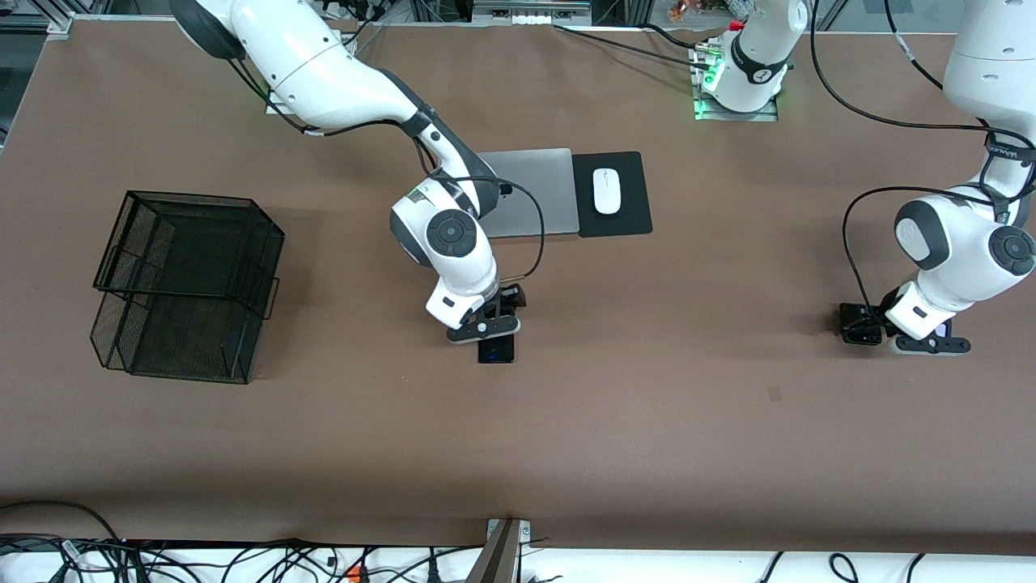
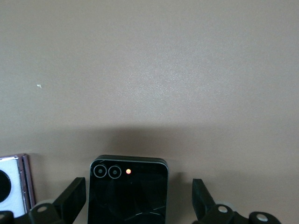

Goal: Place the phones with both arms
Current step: 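Lower the right gripper and grasp the large black phone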

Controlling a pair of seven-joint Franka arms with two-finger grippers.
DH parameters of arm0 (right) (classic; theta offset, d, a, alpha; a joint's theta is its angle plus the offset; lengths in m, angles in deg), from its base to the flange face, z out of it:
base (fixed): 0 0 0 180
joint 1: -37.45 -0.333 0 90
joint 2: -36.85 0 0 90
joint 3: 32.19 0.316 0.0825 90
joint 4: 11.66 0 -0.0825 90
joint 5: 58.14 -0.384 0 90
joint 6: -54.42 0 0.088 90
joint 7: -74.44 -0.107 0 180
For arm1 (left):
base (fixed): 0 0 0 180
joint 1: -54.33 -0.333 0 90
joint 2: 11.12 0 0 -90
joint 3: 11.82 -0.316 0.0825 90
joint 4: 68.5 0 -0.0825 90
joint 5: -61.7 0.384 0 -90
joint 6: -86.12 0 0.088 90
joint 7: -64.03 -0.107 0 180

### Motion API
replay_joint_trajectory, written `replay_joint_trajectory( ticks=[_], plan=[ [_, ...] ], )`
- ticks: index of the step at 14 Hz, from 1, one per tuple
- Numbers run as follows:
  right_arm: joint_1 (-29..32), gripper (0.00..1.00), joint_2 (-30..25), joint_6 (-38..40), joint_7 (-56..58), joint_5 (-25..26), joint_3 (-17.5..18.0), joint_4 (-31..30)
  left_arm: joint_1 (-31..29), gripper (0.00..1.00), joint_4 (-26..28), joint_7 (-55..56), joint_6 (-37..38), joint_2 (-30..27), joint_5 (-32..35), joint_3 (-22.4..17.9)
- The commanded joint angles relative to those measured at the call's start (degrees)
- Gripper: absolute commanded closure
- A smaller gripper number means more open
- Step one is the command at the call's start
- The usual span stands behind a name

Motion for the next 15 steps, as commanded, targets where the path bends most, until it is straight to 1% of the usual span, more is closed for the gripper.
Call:
replay_joint_trajectory(
  ticks=[1,5,15],
  plan=[
    [-0.7,0.0,2.3,-2.5,-0.6,0.9,-0.5,2.6,-0.2,0.0,0.0,0.0,-0.8,0.6,-1.1,0.1],
    [-0.7,0.0,3.9,-4.9,-1.5,1.1,-1.0,2.6,-0.2,0.0,-0.2,0.0,-1.2,0.9,-1.0,-0.2],
    [-1.8,0.0,4.6,-5.0,-2.1,1.1,-1.3,2.6,-1.6,0.0,-0.2,-1.1,-1.3,1.6,0.1,-0.4]
  ],
)
